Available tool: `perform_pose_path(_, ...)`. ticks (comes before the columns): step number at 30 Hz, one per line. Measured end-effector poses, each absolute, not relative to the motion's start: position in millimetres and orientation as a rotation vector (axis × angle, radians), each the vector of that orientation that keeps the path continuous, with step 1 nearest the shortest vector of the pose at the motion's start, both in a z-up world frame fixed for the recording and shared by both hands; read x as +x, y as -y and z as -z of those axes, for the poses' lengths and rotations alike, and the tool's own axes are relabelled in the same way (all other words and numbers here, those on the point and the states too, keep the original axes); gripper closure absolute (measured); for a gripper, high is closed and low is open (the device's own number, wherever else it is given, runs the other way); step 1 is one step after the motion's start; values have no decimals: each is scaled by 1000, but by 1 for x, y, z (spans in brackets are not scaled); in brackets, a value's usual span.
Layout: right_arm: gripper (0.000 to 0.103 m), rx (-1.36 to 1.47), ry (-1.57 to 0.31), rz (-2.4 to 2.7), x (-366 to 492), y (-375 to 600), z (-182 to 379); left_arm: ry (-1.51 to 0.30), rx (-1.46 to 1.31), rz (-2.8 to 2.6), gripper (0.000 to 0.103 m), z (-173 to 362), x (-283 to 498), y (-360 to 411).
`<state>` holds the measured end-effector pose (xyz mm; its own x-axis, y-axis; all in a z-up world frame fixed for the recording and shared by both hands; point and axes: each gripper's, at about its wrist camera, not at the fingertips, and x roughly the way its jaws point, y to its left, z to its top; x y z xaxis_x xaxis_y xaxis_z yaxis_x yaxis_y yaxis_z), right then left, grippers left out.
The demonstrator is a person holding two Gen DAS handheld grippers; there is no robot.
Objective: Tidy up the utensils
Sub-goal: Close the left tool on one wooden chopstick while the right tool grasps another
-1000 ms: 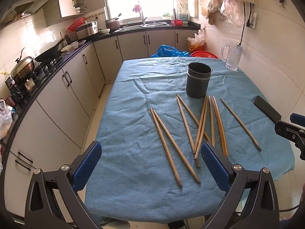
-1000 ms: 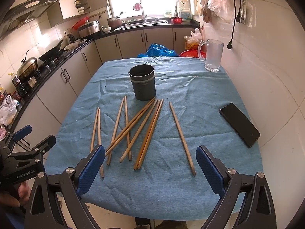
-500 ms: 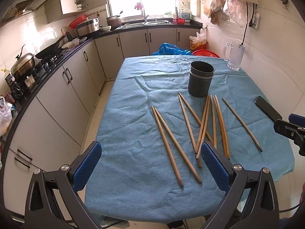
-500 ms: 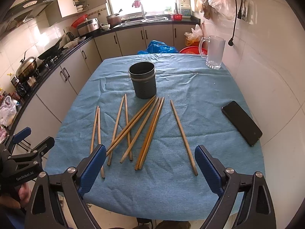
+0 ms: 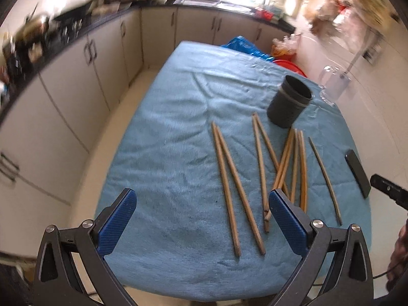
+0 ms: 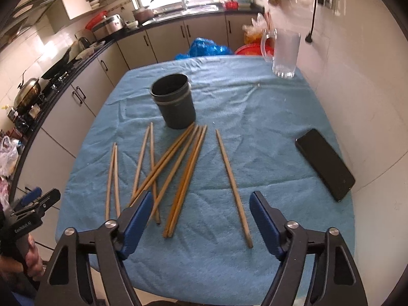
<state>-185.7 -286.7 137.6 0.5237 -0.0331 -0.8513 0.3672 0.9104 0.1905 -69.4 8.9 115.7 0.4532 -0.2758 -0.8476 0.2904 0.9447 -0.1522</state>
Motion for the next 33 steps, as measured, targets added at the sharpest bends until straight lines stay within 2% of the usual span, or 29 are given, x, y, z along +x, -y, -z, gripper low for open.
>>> perform_pose_path(2,30,394,-1018,230,-177,298,-131,-1091,-20,367,5,-106,-59,-11)
perform_pose_path(4,42,412,-1035,217,-169,309,-126,-1135,-43,370,17,-97,-49,-9)
perform_pose_path(5,42,419,-1043,208,-163,315,-122,-1156,-52,376,18,-92,-44,-6)
perform_pose_path(6,43,423,-1058,202,-158,320,-118,-1173,-60,388,25,-88,-39,-3)
perform_pose_path(7,51,425,-1064,201,-155,324,-115,-1193,-68,397,32,-84,-34,0)
perform_pose_path(8,53,431,-1073,201,-150,329,-112,-1209,-74,400,35,-80,-29,2)
perform_pose_path(9,54,441,-1080,203,-147,333,-110,-1222,-81,407,36,-76,-23,6)
perform_pose_path(13,54,439,-1082,216,-142,345,-109,-1267,-66,442,56,-61,-3,23)
perform_pose_path(15,54,440,-1086,213,-142,349,-107,-1287,-33,440,69,-53,4,31)
perform_pose_path(20,54,446,-1105,216,-145,360,-100,-1322,14,451,74,-38,16,50)
perform_pose_path(22,54,448,-1111,217,-147,363,-98,-1337,30,455,84,-31,20,56)
perform_pose_path(27,54,448,-1128,209,-148,369,-92,-1337,55,440,85,-25,29,66)
perform_pose_path(31,54,449,-1143,188,-142,371,-88,-1341,74,389,93,-23,45,68)
perform_pose_path(33,54,468,-1159,166,-134,374,-84,-1353,65,380,94,-22,53,68)
